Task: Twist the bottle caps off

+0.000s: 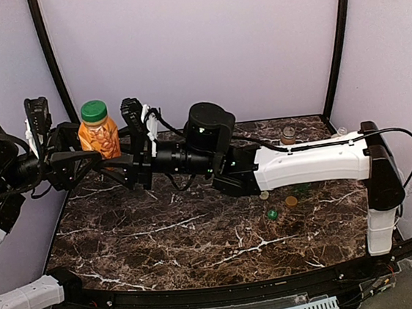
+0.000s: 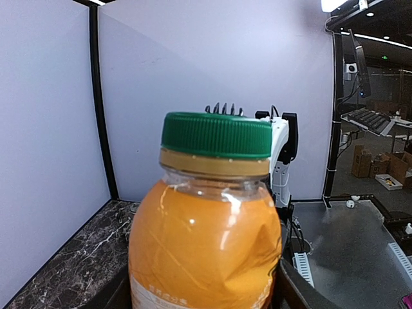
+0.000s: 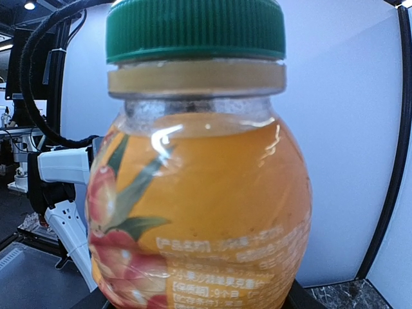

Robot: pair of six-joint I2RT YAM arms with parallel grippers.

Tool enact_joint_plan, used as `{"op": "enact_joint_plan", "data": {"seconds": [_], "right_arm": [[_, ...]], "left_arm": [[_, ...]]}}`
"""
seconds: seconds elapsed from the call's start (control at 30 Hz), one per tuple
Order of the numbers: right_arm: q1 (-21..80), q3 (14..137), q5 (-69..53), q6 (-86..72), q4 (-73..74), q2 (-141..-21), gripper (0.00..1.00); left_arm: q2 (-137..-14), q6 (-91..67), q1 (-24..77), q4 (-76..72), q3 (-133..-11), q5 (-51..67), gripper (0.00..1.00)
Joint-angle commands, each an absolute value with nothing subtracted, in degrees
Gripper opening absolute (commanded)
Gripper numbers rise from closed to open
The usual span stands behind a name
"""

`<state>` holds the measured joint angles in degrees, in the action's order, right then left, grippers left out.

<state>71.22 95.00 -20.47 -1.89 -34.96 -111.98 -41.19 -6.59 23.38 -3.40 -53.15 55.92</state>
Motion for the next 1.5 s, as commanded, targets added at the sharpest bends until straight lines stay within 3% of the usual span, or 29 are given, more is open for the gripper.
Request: {"op": "enact_joint_plan", "data": {"seconds": [0.0, 0.37, 0.47, 0.53, 0.6, 0.7, 0.87, 1.07, 1.2, 1.47], "right_arm": [[71.7, 94.6, -17.6, -0.9, -30.6, -112.1, 0.53], [71.5, 95.9, -16.8, -1.8, -29.7, -112.9, 0.48], [71.3, 96.0, -16.7, -2.4, -29.7, -112.9, 0.47], [71.2, 95.8, -16.8, -2.7, -30.0, -112.8, 0.47], [71.3, 95.6, -16.7, -2.7, -30.4, -112.6, 0.47], [71.1, 95.5, -16.7, -2.7, -30.3, -112.6, 0.47], [71.1, 95.7, -16.5, -2.3, -29.0, -112.5, 0.49], [71.1, 93.7, -13.2, -1.0, -25.1, -110.2, 0.94], [70.9, 89.1, -10.4, -0.4, -21.7, -104.9, 0.99], [71.0, 84.7, -6.6, 1.5, -7.1, -94.1, 0.99]], "left_arm": [[-41.3, -6.0, 24.2, -7.1, -52.7, 58.3, 0.57], [-41.4, -1.3, 24.2, -5.2, -54.3, 59.1, 0.86], [-42.0, -0.6, 24.2, -5.5, -55.9, 58.5, 0.88], [-42.3, -0.4, 24.3, -3.9, -56.4, 58.5, 0.83], [-42.2, -0.4, 24.2, -2.5, -55.8, 58.9, 0.71], [-42.0, -0.9, 24.2, -1.6, -54.3, 58.9, 0.64], [-42.6, -1.7, 24.2, -2.0, -54.6, 58.4, 0.37], [-42.4, -1.8, 24.2, -1.8, -55.1, 56.8, 0.19], [-42.0, 0.4, 24.2, -0.5, -55.5, 54.4, 0.04], [-41.8, 9.6, 24.2, 7.8, -55.2, 51.6, 0.01]]}}
